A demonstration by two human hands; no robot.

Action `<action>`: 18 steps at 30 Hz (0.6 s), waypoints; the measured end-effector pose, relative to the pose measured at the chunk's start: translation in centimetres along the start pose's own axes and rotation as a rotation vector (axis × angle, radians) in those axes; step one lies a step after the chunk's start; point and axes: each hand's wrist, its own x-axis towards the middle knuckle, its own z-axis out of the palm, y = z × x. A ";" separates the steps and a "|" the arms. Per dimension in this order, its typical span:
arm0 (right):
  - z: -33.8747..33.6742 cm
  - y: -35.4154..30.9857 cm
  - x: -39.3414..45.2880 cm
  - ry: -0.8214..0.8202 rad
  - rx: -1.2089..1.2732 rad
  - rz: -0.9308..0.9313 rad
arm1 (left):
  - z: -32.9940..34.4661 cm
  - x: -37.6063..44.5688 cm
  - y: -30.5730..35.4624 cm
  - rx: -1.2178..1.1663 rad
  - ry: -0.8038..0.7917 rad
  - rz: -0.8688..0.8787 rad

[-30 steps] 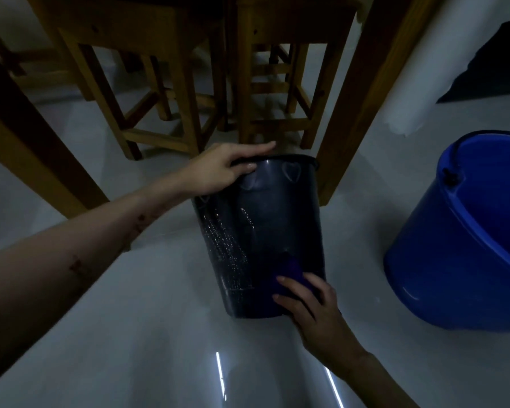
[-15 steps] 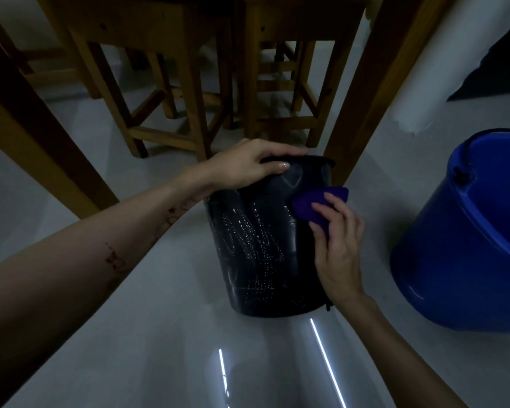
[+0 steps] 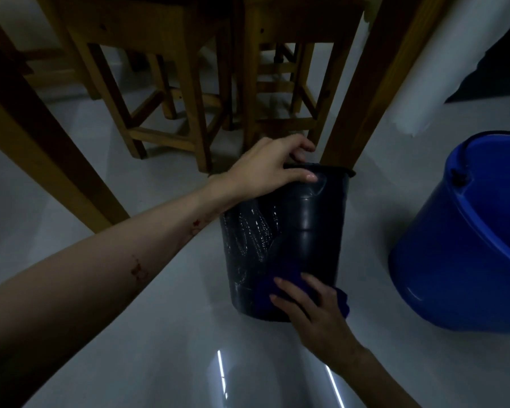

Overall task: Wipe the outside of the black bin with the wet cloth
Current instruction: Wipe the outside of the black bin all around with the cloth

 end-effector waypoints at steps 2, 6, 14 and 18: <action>-0.2 -0.1 -0.8 -0.032 0.001 -0.009 | -0.2 -0.7 -1.0 0.069 0.092 0.002; -0.6 0.7 -0.8 -0.066 0.006 0.059 | -0.1 -2.6 -4.2 0.155 0.107 -0.043; -1.9 4.2 6.3 0.221 0.121 0.465 | 0.0 -0.7 -2.2 0.067 0.066 -0.048; -1.6 5.6 8.8 0.251 0.215 0.673 | -0.5 -0.1 -2.0 0.169 0.050 -0.016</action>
